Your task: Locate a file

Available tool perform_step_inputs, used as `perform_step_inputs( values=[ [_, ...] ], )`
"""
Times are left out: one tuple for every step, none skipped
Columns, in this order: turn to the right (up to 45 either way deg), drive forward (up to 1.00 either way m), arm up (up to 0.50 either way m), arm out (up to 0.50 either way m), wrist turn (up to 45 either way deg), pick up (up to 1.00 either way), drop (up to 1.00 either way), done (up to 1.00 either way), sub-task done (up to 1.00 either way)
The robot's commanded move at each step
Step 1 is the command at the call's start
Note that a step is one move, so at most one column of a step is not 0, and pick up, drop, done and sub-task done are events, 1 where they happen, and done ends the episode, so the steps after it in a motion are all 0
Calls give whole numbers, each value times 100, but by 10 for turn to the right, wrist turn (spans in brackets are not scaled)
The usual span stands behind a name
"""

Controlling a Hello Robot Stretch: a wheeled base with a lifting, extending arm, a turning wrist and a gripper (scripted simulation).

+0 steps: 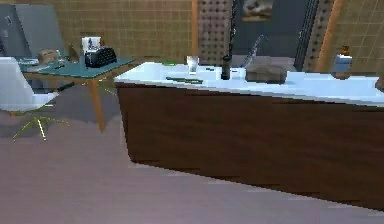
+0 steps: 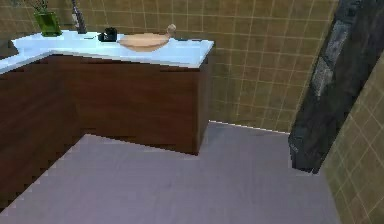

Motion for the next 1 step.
perform_step_inputs(
  values=[
    [-270, 0, 0, 0, 0, 0, 0, 0, 0]
  ],
)
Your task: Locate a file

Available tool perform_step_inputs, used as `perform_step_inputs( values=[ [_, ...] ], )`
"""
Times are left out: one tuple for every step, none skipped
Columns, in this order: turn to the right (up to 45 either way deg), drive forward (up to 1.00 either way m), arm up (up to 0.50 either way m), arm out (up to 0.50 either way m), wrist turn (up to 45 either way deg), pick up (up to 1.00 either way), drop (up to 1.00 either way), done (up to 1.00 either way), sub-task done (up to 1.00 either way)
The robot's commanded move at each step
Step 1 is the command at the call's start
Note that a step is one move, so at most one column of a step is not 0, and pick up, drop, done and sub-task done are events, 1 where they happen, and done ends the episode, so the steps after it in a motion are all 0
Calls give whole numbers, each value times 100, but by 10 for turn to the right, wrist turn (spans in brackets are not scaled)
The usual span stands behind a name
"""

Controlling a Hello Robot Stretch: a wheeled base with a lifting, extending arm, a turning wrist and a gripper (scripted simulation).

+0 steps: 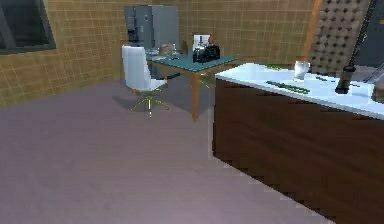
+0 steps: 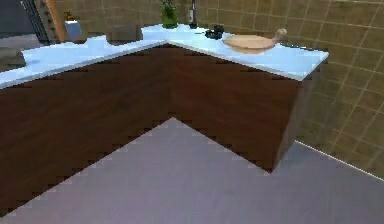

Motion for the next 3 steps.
perform_step_inputs(
  values=[
    [0, 100, 0, 0, 0, 0, 0, 0, 0],
    [-30, 0, 0, 0, 0, 0, 0, 0, 0],
    [-330, 0, 0, 0, 0, 0, 0, 0, 0]
  ],
)
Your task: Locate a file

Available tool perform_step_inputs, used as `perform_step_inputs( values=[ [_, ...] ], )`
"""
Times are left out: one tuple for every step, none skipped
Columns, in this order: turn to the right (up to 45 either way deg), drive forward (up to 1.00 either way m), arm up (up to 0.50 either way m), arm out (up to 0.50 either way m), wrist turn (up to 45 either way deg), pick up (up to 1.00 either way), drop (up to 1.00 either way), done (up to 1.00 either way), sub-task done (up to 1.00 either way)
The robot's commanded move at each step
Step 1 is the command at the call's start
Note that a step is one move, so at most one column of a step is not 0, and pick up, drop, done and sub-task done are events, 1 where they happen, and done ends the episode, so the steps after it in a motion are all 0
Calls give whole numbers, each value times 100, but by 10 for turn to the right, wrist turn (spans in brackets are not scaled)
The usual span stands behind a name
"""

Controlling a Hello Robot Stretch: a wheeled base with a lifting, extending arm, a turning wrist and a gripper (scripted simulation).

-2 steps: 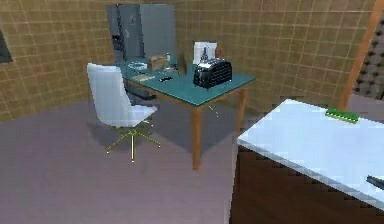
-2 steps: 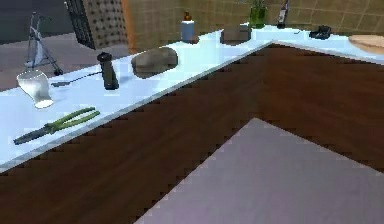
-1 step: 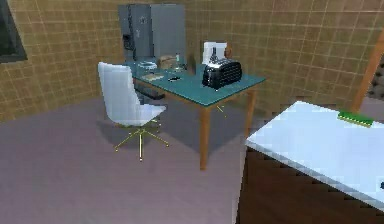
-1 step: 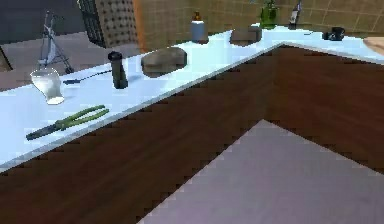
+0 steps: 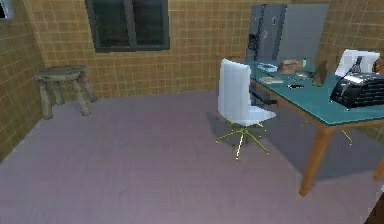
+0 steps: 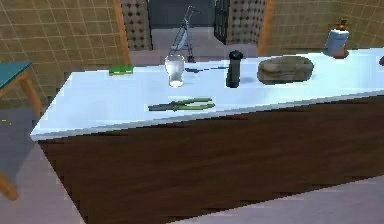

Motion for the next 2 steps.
perform_step_inputs(
  values=[
    [0, 75, 0, 0, 0, 0, 0, 0, 0],
    [450, 0, 0, 0, 0, 0, 0, 0, 0]
  ],
)
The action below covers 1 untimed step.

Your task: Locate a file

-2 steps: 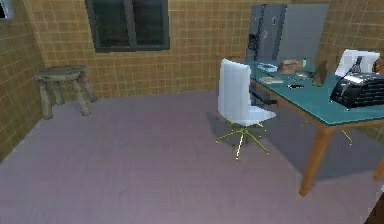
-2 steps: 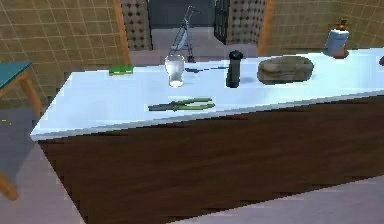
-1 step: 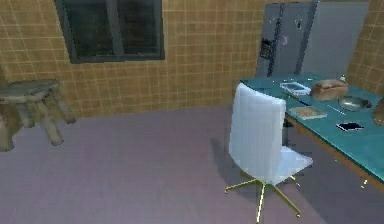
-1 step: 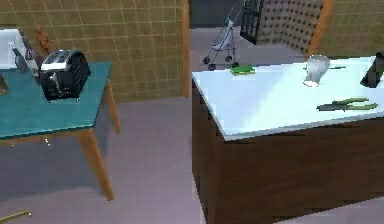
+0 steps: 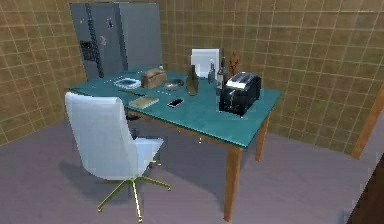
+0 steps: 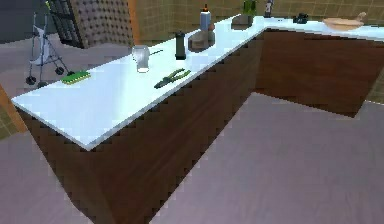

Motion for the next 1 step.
perform_step_inputs(
  values=[
    [270, 0, 0, 0, 0, 0, 0, 0, 0]
  ],
)
